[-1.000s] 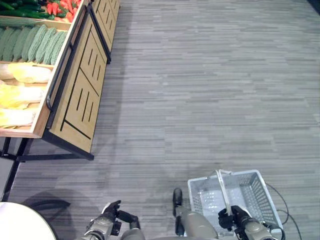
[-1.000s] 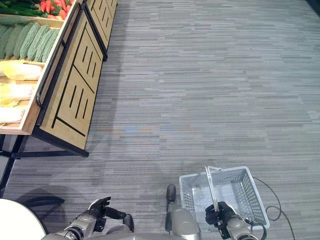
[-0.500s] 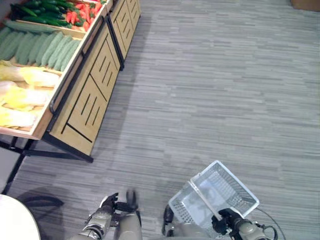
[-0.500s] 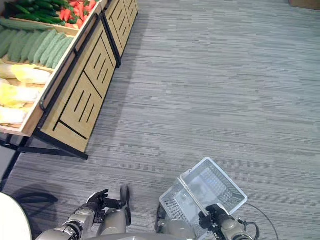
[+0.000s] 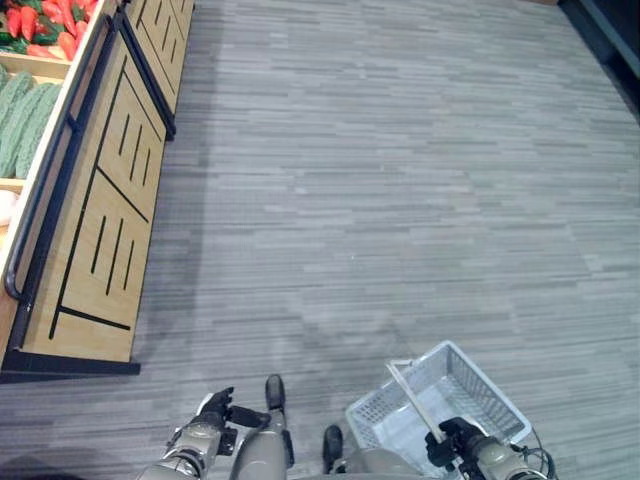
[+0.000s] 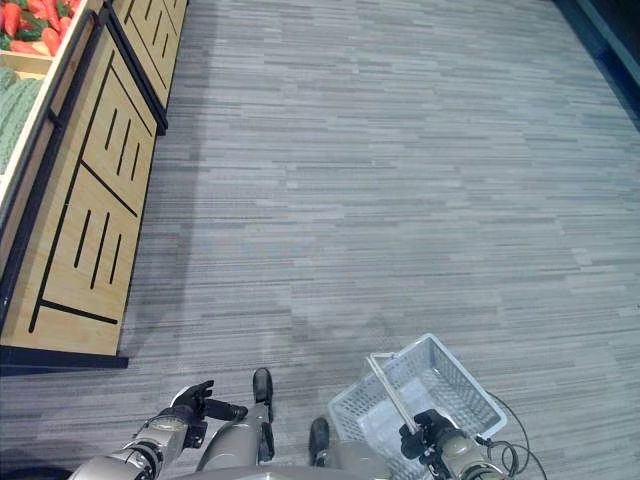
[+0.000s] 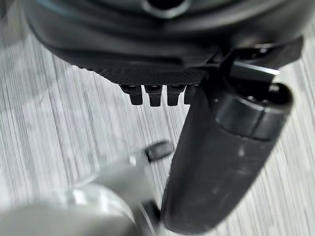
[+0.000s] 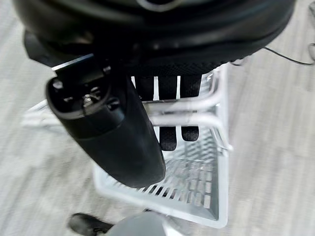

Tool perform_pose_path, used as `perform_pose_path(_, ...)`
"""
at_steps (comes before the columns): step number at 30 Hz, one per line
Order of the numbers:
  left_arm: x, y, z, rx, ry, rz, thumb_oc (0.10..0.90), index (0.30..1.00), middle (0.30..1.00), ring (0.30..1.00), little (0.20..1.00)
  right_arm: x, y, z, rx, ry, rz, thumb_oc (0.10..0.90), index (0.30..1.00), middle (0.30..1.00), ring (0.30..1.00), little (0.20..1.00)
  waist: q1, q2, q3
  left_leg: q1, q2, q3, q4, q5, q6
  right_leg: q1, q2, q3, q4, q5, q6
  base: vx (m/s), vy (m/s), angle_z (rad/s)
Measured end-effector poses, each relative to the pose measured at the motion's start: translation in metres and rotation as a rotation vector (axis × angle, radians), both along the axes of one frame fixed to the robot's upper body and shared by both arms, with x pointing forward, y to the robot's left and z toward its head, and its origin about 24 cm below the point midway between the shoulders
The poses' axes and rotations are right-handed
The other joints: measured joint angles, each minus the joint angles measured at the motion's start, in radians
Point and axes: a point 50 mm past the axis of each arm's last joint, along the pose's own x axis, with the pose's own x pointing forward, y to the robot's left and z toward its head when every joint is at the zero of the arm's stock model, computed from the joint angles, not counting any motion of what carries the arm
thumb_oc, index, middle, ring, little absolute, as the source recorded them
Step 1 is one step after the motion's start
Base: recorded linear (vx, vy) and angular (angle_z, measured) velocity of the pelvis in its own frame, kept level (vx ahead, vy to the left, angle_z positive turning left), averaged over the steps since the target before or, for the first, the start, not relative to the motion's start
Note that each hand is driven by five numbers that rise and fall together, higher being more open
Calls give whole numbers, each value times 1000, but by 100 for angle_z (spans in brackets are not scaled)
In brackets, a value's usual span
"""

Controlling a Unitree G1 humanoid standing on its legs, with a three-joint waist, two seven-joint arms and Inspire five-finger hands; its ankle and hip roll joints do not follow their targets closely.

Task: Get the vegetables into the basket

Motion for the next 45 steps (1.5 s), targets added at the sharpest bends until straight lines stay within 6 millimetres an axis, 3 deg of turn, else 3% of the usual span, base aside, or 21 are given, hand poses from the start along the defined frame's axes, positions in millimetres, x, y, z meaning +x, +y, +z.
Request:
perform_pose_path(3,-4,13,2,33,15,11,900,1000,1000,1000,1000,6,3,2,14,-27,8,400,300,300,300,300,24,-1,6,36,-24,26,0,-34,10,-75,-35,-16,201,-14,10,147,227,-19)
perform_pose_path(5,-14,21,1,52,48,22,900,1000,1000,1000,1000,11,3,4,14,-54,-5,400,300,300,300,300,12,-4,40,103,-44,33,-22,-54,25,-168,-92,-56,472,39,35,163,100,-4)
perform_pose_path(6,-18,23,0,56,60,25,900,1000,1000,1000,1000,8,2,3,17,-54,-13,400,300,300,300,300,5,-4,42,122,-51,26,-27,-64,25,-196,-108,-68,495,10,39,213,86,5)
perform_pose_path(10,-24,26,-1,63,80,32,900,1000,1000,1000,1000,5,5,2,34,-52,-21,400,300,300,300,300,-35,-7,46,141,-57,-16,-53,-69,32,-258,-131,-56,148,9,58,265,-10,24)
perform_pose_path(13,-27,22,-4,52,101,43,900,1000,1000,1000,1000,6,10,1,58,-61,-13,400,300,300,300,300,-63,-7,48,184,-51,-29,-63,-89,29,-259,-116,-41,-151,136,62,332,-43,19)
perform_pose_path(14,-27,16,-6,40,103,34,900,1000,1000,1000,1000,4,14,1,70,-74,-10,400,300,300,300,300,-78,-10,49,235,-51,-50,-73,-115,15,-270,-120,-67,-278,260,63,380,-56,36)
perform_pose_path(18,-35,13,-9,34,119,27,900,1000,1000,1000,1000,-6,19,-4,91,-49,-26,400,300,300,300,300,-91,-29,35,331,-52,-71,-91,-160,-29,-267,-134,-156,-335,343,71,229,-65,32)
perform_pose_path(19,-36,10,-10,29,119,20,900,1000,1000,1000,1000,-12,18,-6,91,-35,-43,400,300,300,300,300,-93,-25,27,372,-31,-87,-86,-201,-62,-262,-129,-177,-283,418,24,391,-177,34)
perform_pose_path(21,-33,4,-11,22,118,-4,900,1000,1000,1000,1000,-10,11,-4,74,-38,-66,400,300,300,300,300,-101,19,19,377,18,-92,-81,-208,-68,-263,-86,-181,-245,385,-19,347,-186,32)
perform_pose_path(22,-30,2,-10,12,117,-6,900,1000,1000,1000,1000,-5,6,-2,53,-29,-79,400,300,300,300,300,-112,30,14,362,53,-86,-20,-196,-88,-242,-62,-201,-232,368,-78,204,-137,35)
perform_pose_path(26,-24,-5,-10,-10,92,-11,900,1000,1000,1000,1000,-9,-10,1,11,-15,-84,400,300,300,300,300,-117,44,-2,342,125,-91,123,-136,-181,-154,-16,-250,-233,278,-109,234,-214,35)
perform_pose_path(27,-22,-5,-10,-10,85,-11,900,1000,1000,1000,1000,-8,-10,2,12,-23,-93,400,300,300,300,300,-117,45,-4,283,135,-117,235,-134,-196,-141,-6,-257,-234,236,-102,373,-432,22)
perform_pose_path(28,-19,-6,-9,-10,77,-11,900,1000,1000,1000,1000,-13,-10,0,11,2,-86,400,300,300,300,300,-84,21,-9,121,147,-138,548,-57,-245,-120,-2,-247,-248,231,-148,157,-195,-9)
perform_pose_path(29,-24,-6,-10,-28,76,35,900,1000,1000,1000,1000,-14,-10,-1,9,8,-81,400,300,300,300,300,-66,14,-9,75,140,-165,647,0,-254,-103,1,-232,-250,222,-164,218,-155,-37)
perform_pose_path(30,-18,-6,-8,-61,33,102,900,1000,1000,1000,1000,-14,-11,-1,-6,16,-65,400,300,300,300,300,-53,7,-2,13,138,-190,732,-26,-256,-76,4,-228,-255,217,-171,123,-33,-27)
perform_pose_path(32,-7,-5,-4,-58,1,94,900,1000,1000,1000,1000,-12,-11,0,-6,9,-63,400,300,300,300,300,-59,-4,5,-29,128,-167,660,-70,-241,-36,-3,-224,-280,212,-165,213,42,3)
perform_pose_path(34,-1,-3,-1,-44,-11,76,900,1000,1000,1000,1000,-11,-9,0,-4,5,-65,400,300,300,300,300,-65,-18,11,-64,156,-52,408,-74,-233,5,-4,-231,-318,193,-136,288,146,4)
perform_pose_path(35,0,-4,-1,-37,-12,61,900,1000,1000,1000,1000,-10,-10,0,-7,2,-64,400,300,300,300,300,-67,-12,11,-66,174,-10,238,-47,-231,13,7,-236,-332,191,-133,205,131,3)
perform_pose_path(38,3,-4,0,-40,-24,65,900,1000,1000,1000,1000,-14,-10,-1,-7,10,-63,400,300,300,300,300,-57,10,16,-98,205,44,-23,50,-237,44,46,-245,-361,189,-129,214,165,-9)
perform_pose_path(43,2,-15,-3,-59,-16,29,900,1000,1000,1000,1000,-14,-14,0,-17,-3,-62,400,300,300,300,300,-58,30,6,-35,171,48,9,90,-198,93,45,-221,-359,168,-101,159,192,-41)
perform_pose_path(45,-2,-20,-6,-71,7,25,900,1000,1000,1000,1000,-20,-17,-1,-33,17,-72,400,300,300,300,300,-63,57,-11,22,142,64,-33,80,-138,95,42,-201,-351,149,-73,70,192,-16)
